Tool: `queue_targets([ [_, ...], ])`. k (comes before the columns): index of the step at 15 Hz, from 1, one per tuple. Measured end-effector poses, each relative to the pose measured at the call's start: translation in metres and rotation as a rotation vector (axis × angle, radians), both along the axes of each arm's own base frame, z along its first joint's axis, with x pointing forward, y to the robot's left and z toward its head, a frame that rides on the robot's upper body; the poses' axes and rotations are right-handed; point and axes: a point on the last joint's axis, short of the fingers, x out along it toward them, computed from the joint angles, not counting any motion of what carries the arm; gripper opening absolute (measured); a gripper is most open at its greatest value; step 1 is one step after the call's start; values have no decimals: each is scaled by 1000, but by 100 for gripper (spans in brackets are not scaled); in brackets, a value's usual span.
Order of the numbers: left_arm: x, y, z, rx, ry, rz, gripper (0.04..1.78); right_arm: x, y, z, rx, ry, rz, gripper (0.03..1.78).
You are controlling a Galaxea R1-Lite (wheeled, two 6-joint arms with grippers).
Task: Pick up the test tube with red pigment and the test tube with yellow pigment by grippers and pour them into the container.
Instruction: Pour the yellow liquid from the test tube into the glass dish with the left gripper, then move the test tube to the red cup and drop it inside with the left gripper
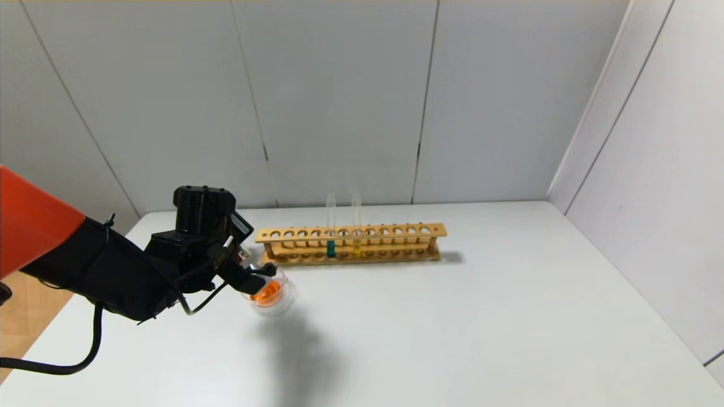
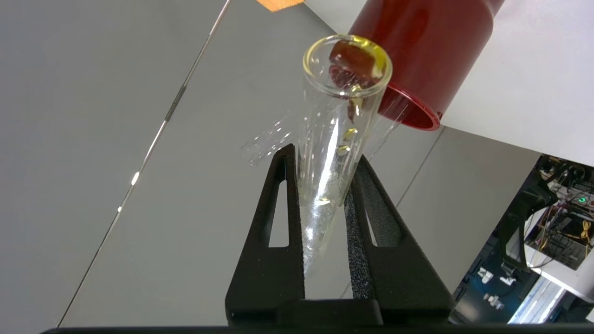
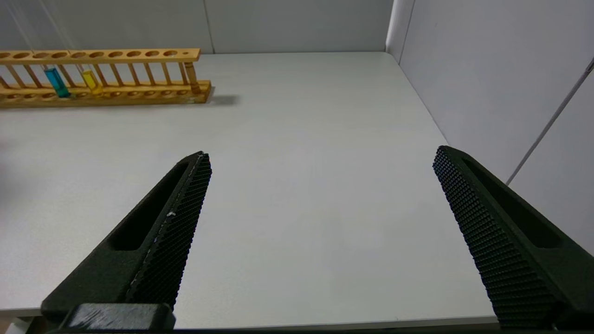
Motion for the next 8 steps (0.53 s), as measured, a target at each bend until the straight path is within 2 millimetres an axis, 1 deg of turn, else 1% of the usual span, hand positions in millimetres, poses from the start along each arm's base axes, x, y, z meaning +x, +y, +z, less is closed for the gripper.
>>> queue_targets([
  [4, -1, 0, 2, 23, -4, 5, 31, 0, 0, 0, 0, 0, 0, 175],
  [8, -1, 0, 5, -2, -33, 6, 31, 0, 0, 0, 0, 0, 0, 175],
])
